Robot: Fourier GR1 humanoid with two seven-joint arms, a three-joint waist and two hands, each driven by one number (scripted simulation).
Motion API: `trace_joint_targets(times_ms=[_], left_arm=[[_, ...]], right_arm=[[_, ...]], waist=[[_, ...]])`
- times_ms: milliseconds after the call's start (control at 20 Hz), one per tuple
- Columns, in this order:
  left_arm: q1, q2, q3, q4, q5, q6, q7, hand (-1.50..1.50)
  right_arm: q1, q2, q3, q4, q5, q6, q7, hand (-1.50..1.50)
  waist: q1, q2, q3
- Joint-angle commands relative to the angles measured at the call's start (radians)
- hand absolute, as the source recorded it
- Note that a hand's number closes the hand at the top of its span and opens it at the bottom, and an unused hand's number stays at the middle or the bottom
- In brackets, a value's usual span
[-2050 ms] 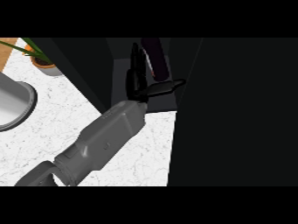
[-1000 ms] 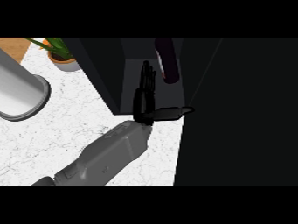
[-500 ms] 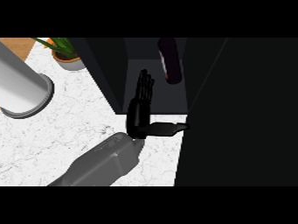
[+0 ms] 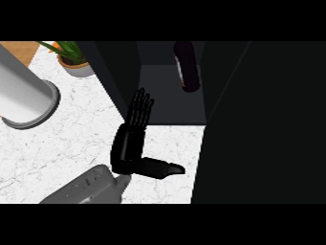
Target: Pick up the wine, place it into the cabinet and close the cabinet
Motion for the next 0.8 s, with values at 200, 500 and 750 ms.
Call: trace_joint_targets(times_ms=[200,500,750], left_arm=[[0.096,0.182,0.017,-0.281,-0.066,-0.039,0.106,-1.5],[0.266,0.356,0.069,-0.456,-0.065,-0.16,0.09,1.5],[0.365,0.481,0.136,-0.522,-0.041,-0.248,0.07,1.5]], right_arm=[[-0.003,-0.079,0.03,-0.02,-0.06,0.118,0.021,1.5],[0.042,-0.101,0.1,-0.075,-0.126,0.192,0.043,1.5],[0.123,-0.064,0.218,-0.154,-0.176,0.187,0.098,1.5]], waist=[[0.001,0.0,0.0],[0.003,0.0,-0.001],[0.001,-0.001,-0.001]])
